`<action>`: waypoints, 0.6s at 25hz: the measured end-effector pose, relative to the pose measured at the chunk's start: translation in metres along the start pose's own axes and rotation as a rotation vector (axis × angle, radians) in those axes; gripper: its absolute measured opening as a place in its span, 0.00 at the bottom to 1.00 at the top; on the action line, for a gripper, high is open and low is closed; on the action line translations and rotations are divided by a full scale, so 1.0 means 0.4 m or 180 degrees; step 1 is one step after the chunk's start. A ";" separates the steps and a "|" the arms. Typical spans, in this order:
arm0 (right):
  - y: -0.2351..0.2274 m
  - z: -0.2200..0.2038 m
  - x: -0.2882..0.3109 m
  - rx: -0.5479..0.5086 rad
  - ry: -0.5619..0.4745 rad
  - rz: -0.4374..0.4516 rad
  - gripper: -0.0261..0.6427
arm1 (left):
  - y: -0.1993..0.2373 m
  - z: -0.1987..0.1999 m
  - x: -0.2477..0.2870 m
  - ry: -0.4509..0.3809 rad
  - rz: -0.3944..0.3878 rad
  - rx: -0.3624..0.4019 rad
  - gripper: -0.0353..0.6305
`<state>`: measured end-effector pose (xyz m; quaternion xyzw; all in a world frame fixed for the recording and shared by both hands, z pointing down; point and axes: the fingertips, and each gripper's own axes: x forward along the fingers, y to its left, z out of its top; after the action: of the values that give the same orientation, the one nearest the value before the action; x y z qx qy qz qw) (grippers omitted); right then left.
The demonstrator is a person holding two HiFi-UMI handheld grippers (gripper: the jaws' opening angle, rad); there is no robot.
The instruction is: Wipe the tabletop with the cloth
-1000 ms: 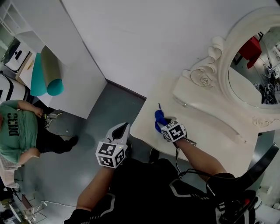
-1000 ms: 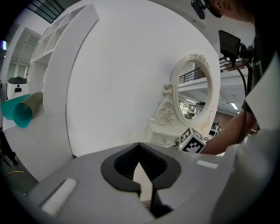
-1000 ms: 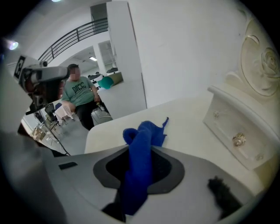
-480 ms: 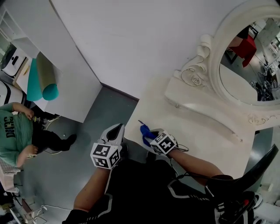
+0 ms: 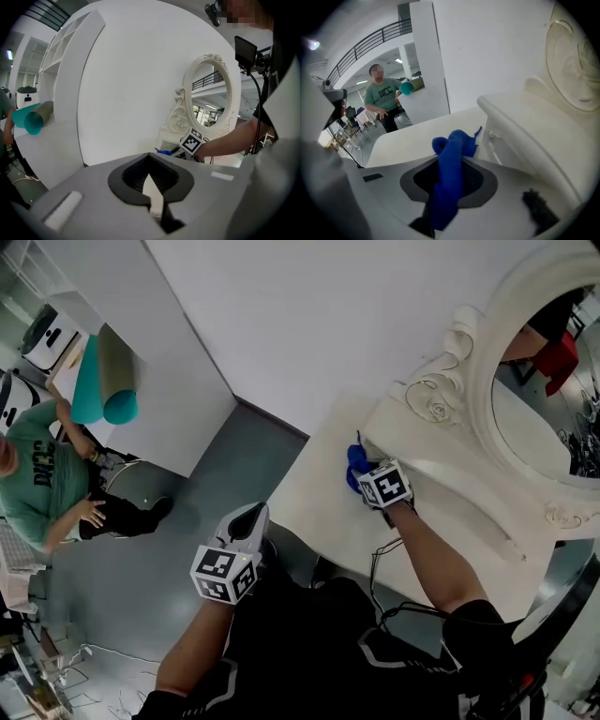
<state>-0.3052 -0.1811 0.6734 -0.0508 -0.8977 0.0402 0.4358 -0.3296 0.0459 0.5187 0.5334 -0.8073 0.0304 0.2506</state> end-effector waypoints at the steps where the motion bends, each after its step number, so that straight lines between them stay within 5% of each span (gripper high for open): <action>1: 0.002 -0.006 0.003 0.0020 -0.0003 0.0010 0.19 | 0.001 -0.001 -0.006 -0.0003 0.0016 0.0004 0.07; 15: 0.225 -0.140 -0.061 -0.0021 0.0144 0.0148 0.19 | -0.009 -0.019 -0.067 -0.0104 -0.0266 0.0032 0.06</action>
<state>-0.2410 -0.0936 0.6787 -0.0740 -0.8863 0.0463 0.4547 -0.3155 0.0697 0.5128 0.5684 -0.7882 0.0152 0.2357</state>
